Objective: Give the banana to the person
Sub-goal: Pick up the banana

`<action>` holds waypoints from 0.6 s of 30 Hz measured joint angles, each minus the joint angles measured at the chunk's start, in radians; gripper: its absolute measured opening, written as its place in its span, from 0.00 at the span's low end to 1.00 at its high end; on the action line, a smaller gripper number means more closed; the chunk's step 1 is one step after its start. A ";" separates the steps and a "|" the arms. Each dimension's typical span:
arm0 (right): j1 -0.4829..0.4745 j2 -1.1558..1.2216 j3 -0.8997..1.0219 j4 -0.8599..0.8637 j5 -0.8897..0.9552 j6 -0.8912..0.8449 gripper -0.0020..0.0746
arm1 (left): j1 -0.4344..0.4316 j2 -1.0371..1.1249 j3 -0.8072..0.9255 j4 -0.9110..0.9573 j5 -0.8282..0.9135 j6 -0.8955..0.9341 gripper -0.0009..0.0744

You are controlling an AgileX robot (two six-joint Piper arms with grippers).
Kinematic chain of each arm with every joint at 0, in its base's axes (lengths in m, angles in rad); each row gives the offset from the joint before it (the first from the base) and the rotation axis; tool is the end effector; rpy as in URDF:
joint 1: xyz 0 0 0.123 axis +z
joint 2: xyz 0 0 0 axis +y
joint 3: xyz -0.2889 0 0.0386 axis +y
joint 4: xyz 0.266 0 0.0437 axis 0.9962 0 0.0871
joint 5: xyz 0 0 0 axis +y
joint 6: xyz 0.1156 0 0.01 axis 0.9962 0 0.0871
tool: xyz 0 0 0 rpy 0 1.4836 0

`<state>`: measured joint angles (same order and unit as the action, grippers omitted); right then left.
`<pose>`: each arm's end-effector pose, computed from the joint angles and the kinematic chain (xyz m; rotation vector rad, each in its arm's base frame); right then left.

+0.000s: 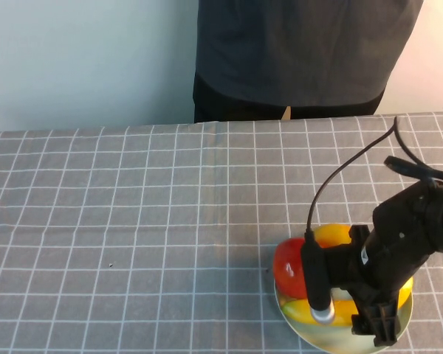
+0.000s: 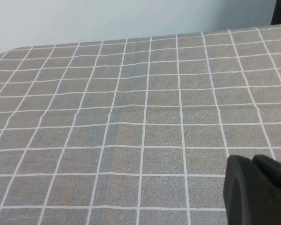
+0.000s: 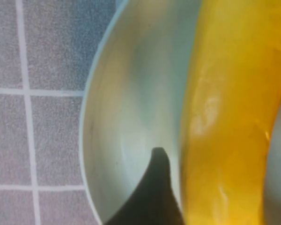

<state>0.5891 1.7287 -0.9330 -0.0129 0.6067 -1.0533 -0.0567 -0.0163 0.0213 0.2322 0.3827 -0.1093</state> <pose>0.2750 0.1827 0.1305 -2.1272 1.9610 -0.0978 0.0879 0.0050 0.1660 0.0924 1.8601 0.1147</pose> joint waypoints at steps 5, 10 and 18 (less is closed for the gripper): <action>0.000 0.015 0.000 0.000 -0.014 0.000 0.78 | 0.000 0.000 0.000 0.000 0.000 0.000 0.01; -0.004 0.035 0.000 0.001 -0.024 0.000 0.78 | 0.000 0.000 0.000 0.000 0.000 0.000 0.01; -0.012 0.073 0.000 0.005 -0.032 0.000 0.62 | 0.000 0.000 0.000 0.000 0.000 0.000 0.01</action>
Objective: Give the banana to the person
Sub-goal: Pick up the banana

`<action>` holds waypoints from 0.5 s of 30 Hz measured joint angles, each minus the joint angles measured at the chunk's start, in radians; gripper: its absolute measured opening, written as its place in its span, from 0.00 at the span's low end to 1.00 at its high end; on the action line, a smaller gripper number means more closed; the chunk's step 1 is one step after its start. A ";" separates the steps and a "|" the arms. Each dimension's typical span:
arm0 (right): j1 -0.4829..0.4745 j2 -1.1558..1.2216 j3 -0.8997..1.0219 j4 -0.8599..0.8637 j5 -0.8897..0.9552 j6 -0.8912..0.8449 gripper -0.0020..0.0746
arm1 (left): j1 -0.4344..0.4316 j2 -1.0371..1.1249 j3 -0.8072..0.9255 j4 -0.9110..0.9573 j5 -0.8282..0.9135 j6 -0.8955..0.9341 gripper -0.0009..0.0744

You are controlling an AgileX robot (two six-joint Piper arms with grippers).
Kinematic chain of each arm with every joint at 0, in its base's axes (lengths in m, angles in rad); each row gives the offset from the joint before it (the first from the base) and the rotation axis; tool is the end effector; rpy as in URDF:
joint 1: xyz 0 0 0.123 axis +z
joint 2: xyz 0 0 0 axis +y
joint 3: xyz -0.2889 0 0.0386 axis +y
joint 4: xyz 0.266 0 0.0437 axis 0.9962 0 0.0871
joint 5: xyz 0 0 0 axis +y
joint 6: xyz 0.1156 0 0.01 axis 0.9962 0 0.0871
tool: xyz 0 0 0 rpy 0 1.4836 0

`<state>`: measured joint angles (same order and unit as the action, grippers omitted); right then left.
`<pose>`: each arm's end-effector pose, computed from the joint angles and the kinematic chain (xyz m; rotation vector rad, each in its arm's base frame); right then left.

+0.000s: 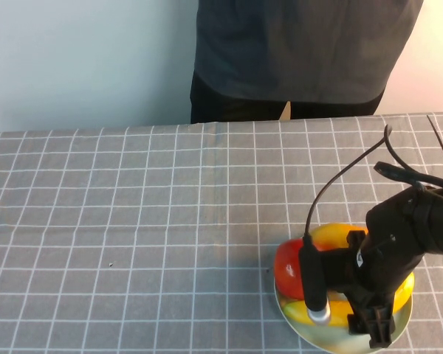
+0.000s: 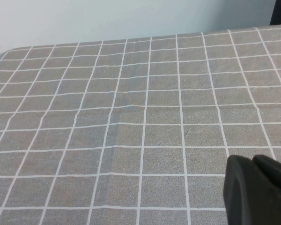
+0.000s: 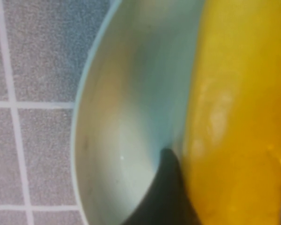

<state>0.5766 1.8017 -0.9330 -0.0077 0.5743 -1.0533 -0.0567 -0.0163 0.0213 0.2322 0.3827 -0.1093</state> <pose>0.2798 0.1814 0.1072 -2.1401 2.0051 -0.0817 0.0879 0.0050 0.1660 0.0924 1.8601 0.1147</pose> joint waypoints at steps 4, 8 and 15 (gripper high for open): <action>0.000 0.002 0.000 0.002 0.000 0.000 0.46 | 0.000 0.000 0.000 0.000 0.000 0.000 0.01; 0.002 -0.002 0.000 0.008 0.017 0.004 0.29 | 0.000 0.000 0.000 0.000 0.000 0.000 0.01; 0.004 -0.118 0.000 0.044 0.146 0.117 0.02 | 0.000 0.000 0.000 0.000 0.000 0.000 0.01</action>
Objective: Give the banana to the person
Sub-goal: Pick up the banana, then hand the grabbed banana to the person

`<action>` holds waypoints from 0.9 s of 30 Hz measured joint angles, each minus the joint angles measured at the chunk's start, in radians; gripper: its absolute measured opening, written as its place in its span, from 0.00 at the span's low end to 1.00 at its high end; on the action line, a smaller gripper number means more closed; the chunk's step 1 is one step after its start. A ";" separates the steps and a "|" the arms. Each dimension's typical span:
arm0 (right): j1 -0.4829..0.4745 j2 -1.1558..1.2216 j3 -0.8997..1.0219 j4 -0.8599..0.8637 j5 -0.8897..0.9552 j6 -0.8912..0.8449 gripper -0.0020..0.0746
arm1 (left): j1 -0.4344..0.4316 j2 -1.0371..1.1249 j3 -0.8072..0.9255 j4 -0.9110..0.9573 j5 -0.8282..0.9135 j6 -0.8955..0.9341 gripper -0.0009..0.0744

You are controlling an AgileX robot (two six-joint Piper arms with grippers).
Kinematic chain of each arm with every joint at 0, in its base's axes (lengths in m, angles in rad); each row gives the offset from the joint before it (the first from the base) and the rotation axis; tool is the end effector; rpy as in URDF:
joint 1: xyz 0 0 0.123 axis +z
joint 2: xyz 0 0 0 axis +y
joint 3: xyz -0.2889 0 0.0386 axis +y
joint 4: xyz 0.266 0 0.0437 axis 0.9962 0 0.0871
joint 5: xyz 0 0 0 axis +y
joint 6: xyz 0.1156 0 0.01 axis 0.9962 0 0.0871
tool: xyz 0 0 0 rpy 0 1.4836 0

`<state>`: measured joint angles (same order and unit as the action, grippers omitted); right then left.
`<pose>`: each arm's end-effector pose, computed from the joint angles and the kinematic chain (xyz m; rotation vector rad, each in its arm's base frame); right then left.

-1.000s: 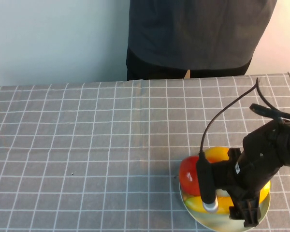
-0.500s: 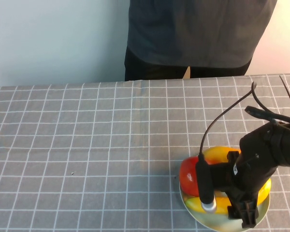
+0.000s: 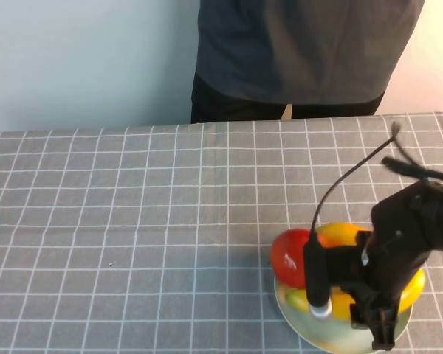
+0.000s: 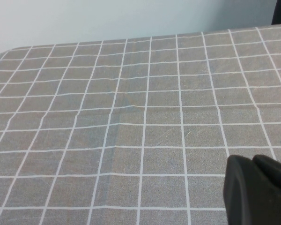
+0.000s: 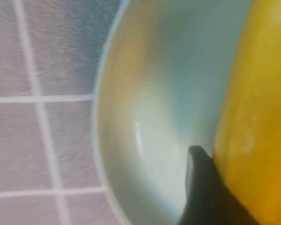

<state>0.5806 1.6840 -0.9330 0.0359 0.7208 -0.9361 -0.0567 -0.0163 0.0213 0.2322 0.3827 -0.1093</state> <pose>0.2633 0.1760 0.1421 -2.0046 2.1693 -0.0107 0.0879 0.0050 0.1660 0.0924 1.8601 0.1147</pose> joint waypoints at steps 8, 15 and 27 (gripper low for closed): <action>0.011 -0.326 -0.002 0.009 0.220 0.253 0.02 | 0.000 0.000 0.000 0.000 0.000 0.000 0.01; 0.011 -0.498 -0.175 -0.107 0.341 0.577 0.02 | 0.000 0.000 0.000 0.000 0.000 0.000 0.01; 0.011 -0.427 -0.505 -0.265 0.527 0.657 0.02 | 0.000 0.000 0.000 0.000 0.000 0.000 0.01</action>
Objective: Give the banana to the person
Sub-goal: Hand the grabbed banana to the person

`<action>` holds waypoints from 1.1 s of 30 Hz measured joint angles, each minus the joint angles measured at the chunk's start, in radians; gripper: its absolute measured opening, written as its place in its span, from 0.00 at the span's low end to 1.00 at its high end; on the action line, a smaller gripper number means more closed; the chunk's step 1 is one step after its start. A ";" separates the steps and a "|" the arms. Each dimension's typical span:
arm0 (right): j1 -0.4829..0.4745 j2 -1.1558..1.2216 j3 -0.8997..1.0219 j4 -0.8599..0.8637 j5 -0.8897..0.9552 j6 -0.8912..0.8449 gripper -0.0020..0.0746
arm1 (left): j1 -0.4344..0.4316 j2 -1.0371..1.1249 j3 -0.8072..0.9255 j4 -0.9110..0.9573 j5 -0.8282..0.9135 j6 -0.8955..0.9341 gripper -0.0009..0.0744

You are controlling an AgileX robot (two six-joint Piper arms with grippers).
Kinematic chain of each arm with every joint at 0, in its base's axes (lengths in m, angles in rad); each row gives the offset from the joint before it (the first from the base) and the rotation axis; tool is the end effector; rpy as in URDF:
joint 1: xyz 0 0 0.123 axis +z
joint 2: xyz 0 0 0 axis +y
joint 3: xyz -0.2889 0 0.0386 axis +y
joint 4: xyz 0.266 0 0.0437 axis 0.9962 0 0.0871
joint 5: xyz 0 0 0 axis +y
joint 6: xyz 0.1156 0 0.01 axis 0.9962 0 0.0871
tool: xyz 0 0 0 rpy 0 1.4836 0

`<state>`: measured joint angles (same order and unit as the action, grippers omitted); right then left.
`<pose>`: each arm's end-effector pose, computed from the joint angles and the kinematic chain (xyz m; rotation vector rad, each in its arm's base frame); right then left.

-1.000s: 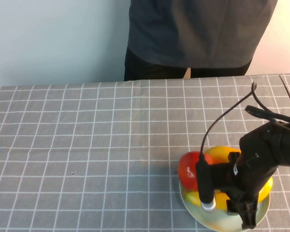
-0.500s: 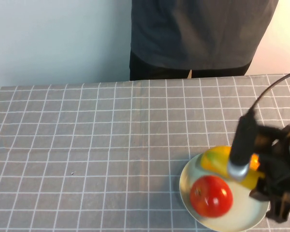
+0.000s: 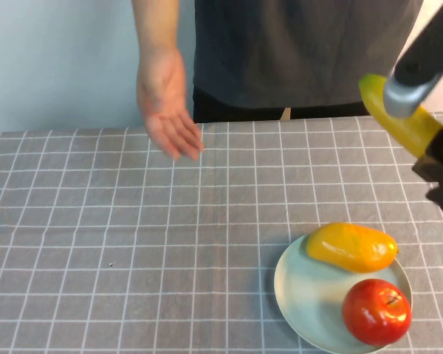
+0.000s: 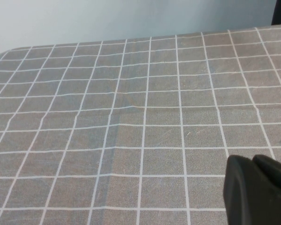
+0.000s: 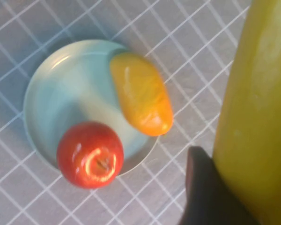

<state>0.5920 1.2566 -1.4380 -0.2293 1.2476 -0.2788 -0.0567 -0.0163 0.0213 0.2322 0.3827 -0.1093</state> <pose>0.2339 0.1271 0.4071 -1.0693 2.2791 -0.1796 0.0879 0.0050 0.1660 0.0924 1.8601 0.1147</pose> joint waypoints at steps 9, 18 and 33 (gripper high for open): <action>0.067 0.116 -0.154 -0.014 -0.016 -0.193 0.02 | 0.000 0.000 0.000 0.000 0.000 0.000 0.01; 0.242 0.391 -0.542 -0.044 0.037 -0.382 0.02 | 0.000 0.000 0.000 0.000 0.000 0.000 0.01; 0.272 0.535 -0.611 -0.014 0.022 -0.378 0.47 | 0.000 0.000 0.000 0.000 0.000 0.000 0.01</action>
<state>0.8642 1.7921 -2.0494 -0.2431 1.2695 -0.6563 -0.0567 -0.0163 0.0213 0.2322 0.3827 -0.1093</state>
